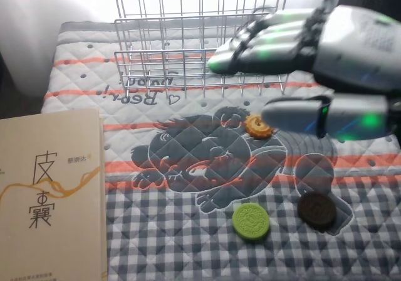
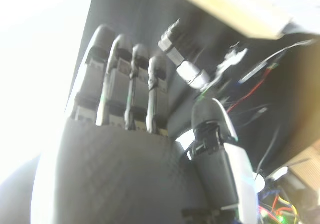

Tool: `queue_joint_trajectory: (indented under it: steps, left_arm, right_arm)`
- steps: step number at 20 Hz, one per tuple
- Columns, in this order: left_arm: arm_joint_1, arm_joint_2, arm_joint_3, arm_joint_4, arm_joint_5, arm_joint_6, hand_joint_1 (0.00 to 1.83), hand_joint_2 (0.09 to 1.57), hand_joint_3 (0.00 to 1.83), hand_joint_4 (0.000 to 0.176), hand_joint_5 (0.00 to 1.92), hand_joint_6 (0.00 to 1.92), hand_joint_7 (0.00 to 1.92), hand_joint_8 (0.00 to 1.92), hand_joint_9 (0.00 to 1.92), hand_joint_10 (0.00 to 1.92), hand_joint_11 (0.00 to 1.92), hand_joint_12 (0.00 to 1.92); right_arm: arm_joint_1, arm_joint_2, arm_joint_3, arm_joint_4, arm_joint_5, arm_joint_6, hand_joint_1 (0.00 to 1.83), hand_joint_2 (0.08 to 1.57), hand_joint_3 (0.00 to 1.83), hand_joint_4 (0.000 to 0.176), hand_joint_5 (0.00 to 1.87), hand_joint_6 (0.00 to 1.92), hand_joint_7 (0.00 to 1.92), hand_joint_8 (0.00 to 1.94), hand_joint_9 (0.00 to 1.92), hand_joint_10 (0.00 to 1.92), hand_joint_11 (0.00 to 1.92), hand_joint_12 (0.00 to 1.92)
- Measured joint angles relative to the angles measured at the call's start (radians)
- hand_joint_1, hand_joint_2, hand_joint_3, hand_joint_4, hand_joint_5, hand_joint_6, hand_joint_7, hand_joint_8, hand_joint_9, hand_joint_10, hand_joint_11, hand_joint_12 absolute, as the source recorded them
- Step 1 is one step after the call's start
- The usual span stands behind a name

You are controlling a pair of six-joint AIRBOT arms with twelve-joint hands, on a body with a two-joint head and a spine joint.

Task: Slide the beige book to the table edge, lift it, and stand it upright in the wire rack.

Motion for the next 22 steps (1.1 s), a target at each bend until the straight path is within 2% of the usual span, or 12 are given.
queue_joint_trajectory:
  steps: [1, 2, 4, 6, 9, 11, 13, 16, 17, 18, 19, 22]
  left_arm:
    - [0.000, -0.002, 0.007, -0.004, 0.020, -0.008, 0.27, 1.20, 0.00, 0.002, 0.31, 0.00, 0.37, 0.01, 0.30, 0.01, 0.00, 0.75]
    - [0.000, -0.008, 0.020, 0.000, 0.041, -0.017, 0.32, 1.13, 0.00, 0.000, 0.38, 0.00, 0.51, 0.02, 0.45, 0.03, 0.00, 1.09]
    - [0.000, -0.031, 0.046, -0.003, 0.089, -0.030, 0.25, 1.12, 0.00, 0.000, 0.37, 0.00, 0.53, 0.01, 0.49, 0.02, 0.00, 1.22]
    - [0.000, -0.069, 0.082, -0.008, 0.161, -0.077, 0.29, 1.13, 0.00, 0.000, 0.33, 0.00, 0.50, 0.00, 0.42, 0.01, 0.00, 1.06]
    - [0.000, -0.095, 0.100, -0.029, 0.223, -0.096, 0.28, 1.08, 0.00, 0.000, 0.24, 0.00, 0.50, 0.00, 0.41, 0.01, 0.00, 1.03]
    - [0.000, -0.104, 0.112, -0.023, 0.247, -0.098, 0.25, 1.09, 0.00, 0.000, 0.16, 0.00, 0.44, 0.00, 0.33, 0.00, 0.00, 0.84]
    - [0.000, -0.116, 0.125, -0.003, 0.277, -0.118, 0.22, 1.05, 0.00, 0.000, 0.10, 0.00, 0.40, 0.01, 0.34, 0.02, 0.00, 1.05]
    - [-0.003, -0.137, 0.148, 0.032, 0.321, -0.148, 0.12, 1.02, 0.00, 0.000, 0.07, 0.00, 0.38, 0.01, 0.34, 0.01, 0.00, 0.90]
    - [-0.013, -0.142, 0.155, 0.046, 0.346, -0.152, 0.11, 1.01, 0.00, 0.000, 0.08, 0.00, 0.39, 0.01, 0.38, 0.02, 0.00, 0.97]
    - [-0.021, -0.145, 0.166, 0.067, 0.372, -0.159, 0.06, 1.02, 0.00, 0.016, 0.06, 0.00, 0.38, 0.00, 0.38, 0.02, 0.00, 0.99]
    - [-0.029, -0.145, 0.170, 0.077, 0.385, -0.166, 0.08, 1.02, 0.00, 0.027, 0.06, 0.00, 0.36, 0.00, 0.36, 0.01, 0.00, 0.89]
    - [-0.055, -0.146, 0.196, 0.128, 0.420, -0.184, 0.02, 1.01, 0.00, 0.025, 0.06, 0.00, 0.36, 0.00, 0.39, 0.01, 0.00, 1.01]
  right_arm:
    - [-0.008, 0.015, -0.008, 0.029, 0.029, -0.019, 0.04, 1.50, 0.00, 0.000, 0.42, 0.00, 0.53, 0.00, 0.53, 0.00, 0.39, 0.36]
    - [-0.018, 0.029, -0.018, 0.056, 0.059, -0.040, 0.15, 1.48, 0.00, 0.000, 0.42, 0.00, 0.49, 0.00, 0.45, 0.00, 0.33, 0.23]
    - [-0.039, 0.044, -0.026, 0.097, 0.105, -0.073, 0.13, 1.44, 0.00, 0.000, 0.48, 0.01, 0.53, 0.01, 0.46, 0.00, 0.33, 0.17]
    - [-0.069, 0.059, -0.041, 0.148, 0.141, -0.107, 0.08, 1.42, 0.00, 0.000, 0.49, 0.00, 0.49, 0.00, 0.45, 0.00, 0.35, 0.14]
    - [-0.119, 0.097, -0.061, 0.209, 0.194, -0.144, 0.06, 1.41, 0.00, 0.000, 0.48, 0.00, 0.45, 0.00, 0.40, 0.00, 0.34, 0.12]
    - [-0.132, 0.112, -0.066, 0.246, 0.212, -0.153, 0.07, 1.40, 0.00, 0.000, 0.48, 0.00, 0.45, 0.00, 0.41, 0.00, 0.37, 0.10]
    - [-0.137, 0.111, -0.066, 0.256, 0.222, -0.155, 0.06, 1.41, 0.00, 0.000, 0.49, 0.00, 0.43, 0.00, 0.38, 0.00, 0.36, 0.07]
    - [-0.141, 0.101, -0.066, 0.249, 0.225, -0.155, 0.11, 1.41, 0.00, 0.000, 0.49, 0.00, 0.45, 0.01, 0.40, 0.01, 0.39, 0.07]
    - [-0.141, 0.101, -0.066, 0.248, 0.227, -0.155, 0.12, 1.41, 0.00, 0.000, 0.48, 0.00, 0.45, 0.00, 0.40, 0.01, 0.38, 0.06]
    - [-0.141, 0.102, -0.066, 0.253, 0.226, -0.155, 0.08, 1.40, 0.00, 0.013, 0.47, 0.00, 0.44, 0.00, 0.40, 0.00, 0.38, 0.05]
    - [-0.141, 0.102, -0.066, 0.258, 0.229, -0.155, 0.07, 1.40, 0.00, 0.013, 0.47, 0.00, 0.44, 0.00, 0.40, 0.00, 0.38, 0.06]
    - [-0.145, 0.104, -0.066, 0.258, 0.229, -0.155, 0.09, 1.39, 0.00, 0.004, 0.48, 0.00, 0.44, 0.00, 0.41, 0.00, 0.40, 0.06]
